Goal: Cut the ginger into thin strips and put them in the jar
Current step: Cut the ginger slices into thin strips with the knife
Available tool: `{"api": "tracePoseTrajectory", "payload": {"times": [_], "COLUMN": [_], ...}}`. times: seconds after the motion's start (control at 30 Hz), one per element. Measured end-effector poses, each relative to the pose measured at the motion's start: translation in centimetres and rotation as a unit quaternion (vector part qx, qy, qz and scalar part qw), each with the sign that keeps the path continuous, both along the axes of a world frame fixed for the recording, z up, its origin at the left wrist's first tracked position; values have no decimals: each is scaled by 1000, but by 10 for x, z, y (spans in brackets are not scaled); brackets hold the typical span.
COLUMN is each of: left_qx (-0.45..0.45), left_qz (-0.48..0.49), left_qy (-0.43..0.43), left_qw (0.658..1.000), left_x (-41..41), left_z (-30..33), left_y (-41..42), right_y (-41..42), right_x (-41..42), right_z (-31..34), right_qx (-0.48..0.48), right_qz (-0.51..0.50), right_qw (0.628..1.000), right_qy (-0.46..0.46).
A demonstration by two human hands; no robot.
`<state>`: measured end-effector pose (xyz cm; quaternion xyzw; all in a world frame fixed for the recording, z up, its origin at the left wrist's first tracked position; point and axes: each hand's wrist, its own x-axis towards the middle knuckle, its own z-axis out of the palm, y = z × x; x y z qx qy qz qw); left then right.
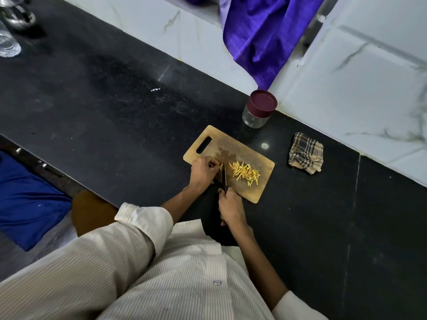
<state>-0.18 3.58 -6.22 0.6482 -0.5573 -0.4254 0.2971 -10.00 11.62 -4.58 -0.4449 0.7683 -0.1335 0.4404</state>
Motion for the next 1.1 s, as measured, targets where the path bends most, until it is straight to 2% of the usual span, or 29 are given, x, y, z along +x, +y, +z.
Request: {"api": "tracePoseTrajectory", "payload": {"times": [0.47,1.1], "left_qx": [-26,-41], "left_qz": [1,-16], "left_qy": [-15,-5], "left_qw": [1000,999], "left_x": [-1,0], "left_z": [-3,-5], "left_y": [-1,-1], "right_y": [-7,-18], "right_x": [5,25], "right_z": [8,17], "right_qx": [11,102], "right_qz": [29,-2], "right_qw": [999,994], "right_qy": [34,44]}}
